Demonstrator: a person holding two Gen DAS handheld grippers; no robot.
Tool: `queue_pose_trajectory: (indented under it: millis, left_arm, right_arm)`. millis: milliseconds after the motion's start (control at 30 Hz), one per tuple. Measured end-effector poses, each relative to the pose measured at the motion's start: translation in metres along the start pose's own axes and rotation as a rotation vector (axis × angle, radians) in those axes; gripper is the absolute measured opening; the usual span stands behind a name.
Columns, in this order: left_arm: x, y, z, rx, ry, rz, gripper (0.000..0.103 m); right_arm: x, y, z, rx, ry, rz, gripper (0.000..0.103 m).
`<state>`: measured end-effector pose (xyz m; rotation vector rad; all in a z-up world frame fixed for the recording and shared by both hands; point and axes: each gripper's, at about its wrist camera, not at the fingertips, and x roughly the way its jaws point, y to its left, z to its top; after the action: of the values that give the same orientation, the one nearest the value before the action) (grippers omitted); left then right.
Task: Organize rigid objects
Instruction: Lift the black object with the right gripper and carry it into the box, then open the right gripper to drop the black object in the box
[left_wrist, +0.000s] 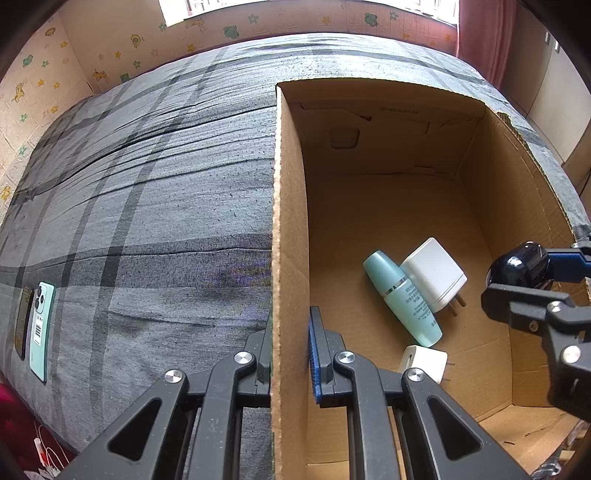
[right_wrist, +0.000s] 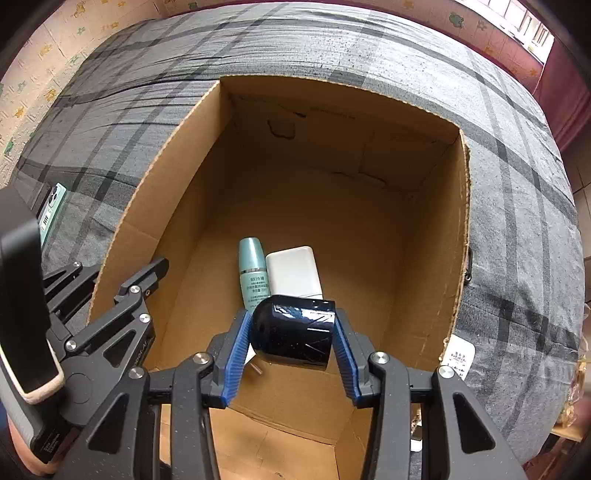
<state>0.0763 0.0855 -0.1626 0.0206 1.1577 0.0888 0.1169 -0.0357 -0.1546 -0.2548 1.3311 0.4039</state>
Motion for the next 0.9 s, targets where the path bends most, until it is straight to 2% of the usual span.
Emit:
queue_pose_trajectory:
  millis: [300, 500, 900]
  left_arm:
    - [0.0, -0.001, 0.0, 0.003, -0.001, 0.003, 0.015]
    - [0.0, 0.0, -0.001, 0.001, 0.0, 0.001, 0.015]
    - [0.0, 0.001, -0.001, 0.005, 0.001, 0.003, 0.015]
  right_arm:
    - [0.028, 0.002, -0.003, -0.007, 0.06, -0.003, 0.047]
    - [0.035, 0.002, -0.002, -0.01, 0.066, -0.009, 0.047]
    - [0.016, 0.007, -0.006, -0.021, 0.03, -0.008, 0.047]
